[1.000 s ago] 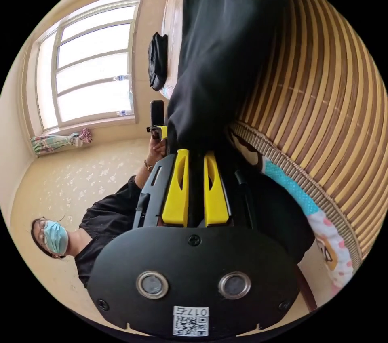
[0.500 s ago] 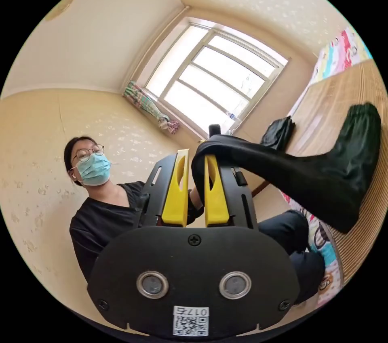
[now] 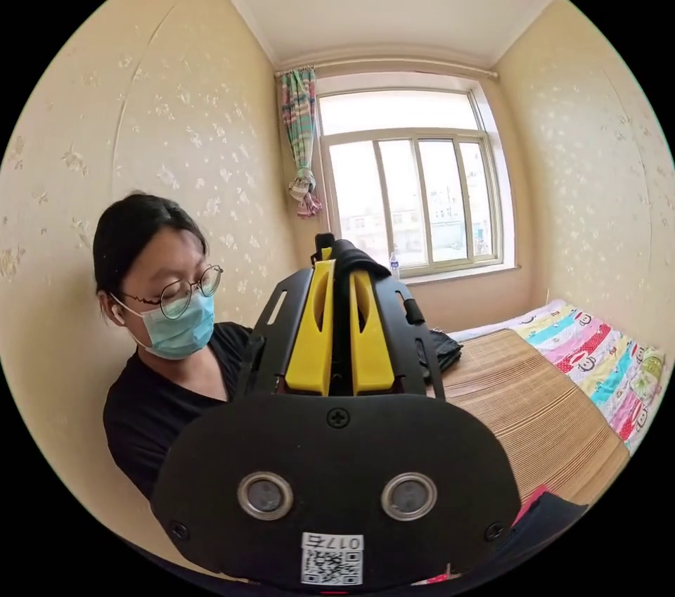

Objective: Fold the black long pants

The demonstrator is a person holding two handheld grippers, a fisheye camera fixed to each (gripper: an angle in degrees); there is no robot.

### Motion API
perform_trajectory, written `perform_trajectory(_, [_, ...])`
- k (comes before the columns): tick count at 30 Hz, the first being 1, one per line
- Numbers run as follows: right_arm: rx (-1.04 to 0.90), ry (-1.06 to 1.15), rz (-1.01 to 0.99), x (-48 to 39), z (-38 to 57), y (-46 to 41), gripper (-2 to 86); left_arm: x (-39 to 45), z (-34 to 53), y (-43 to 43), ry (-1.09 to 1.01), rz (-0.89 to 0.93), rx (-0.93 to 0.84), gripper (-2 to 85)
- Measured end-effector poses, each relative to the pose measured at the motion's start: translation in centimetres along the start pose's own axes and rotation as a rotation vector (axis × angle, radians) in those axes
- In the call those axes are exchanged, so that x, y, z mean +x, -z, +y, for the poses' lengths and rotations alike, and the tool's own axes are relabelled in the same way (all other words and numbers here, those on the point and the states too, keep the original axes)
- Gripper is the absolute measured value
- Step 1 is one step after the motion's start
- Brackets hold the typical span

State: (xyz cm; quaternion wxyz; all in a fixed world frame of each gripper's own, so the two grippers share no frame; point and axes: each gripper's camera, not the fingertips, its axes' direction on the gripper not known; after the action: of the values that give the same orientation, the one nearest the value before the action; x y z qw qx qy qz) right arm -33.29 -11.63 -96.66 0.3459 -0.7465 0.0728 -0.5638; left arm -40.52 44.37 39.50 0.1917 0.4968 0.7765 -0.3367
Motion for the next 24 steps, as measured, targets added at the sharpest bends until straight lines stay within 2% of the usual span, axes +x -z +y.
perform_trajectory(3, [0.001,-0.111,0.011,2.9,-0.7,-0.5,0.5,-3.3,-0.2,-1.0,0.109,-0.018,-0.025,3.7])
perform_trajectory(7, [-0.029,-0.344,0.053,13.5,3.8,-1.8,0.5,-11.0,3.7,-3.8,0.270,-0.119,-0.129,3.7])
perform_trajectory(9, [-0.068,-0.434,0.120,18.4,6.9,-2.6,0.6,-17.6,8.0,-6.6,0.388,-0.183,-0.254,3.9])
perform_trajectory(12, [-0.087,-0.534,0.198,24.4,12.9,-4.2,0.6,-24.9,15.2,-8.8,0.544,-0.161,-0.328,3.9])
perform_trajectory(15, [-0.128,-0.621,0.163,28.4,19.1,-6.4,0.6,-29.7,23.6,-9.2,0.682,-0.152,-0.367,4.0])
perform_trajectory(17, [-0.210,-0.686,0.186,29.9,23.0,-8.1,0.7,-31.0,29.0,-9.3,0.798,-0.140,-0.396,4.1])
perform_trajectory(19, [-0.292,-0.707,0.184,29.6,27.4,-9.9,0.8,-30.5,33.3,-9.2,0.826,-0.134,-0.412,4.1])
perform_trajectory(24, [-0.295,-0.744,0.093,24.6,35.4,-11.6,1.5,-25.2,43.6,-7.1,0.918,0.006,-0.407,4.7])
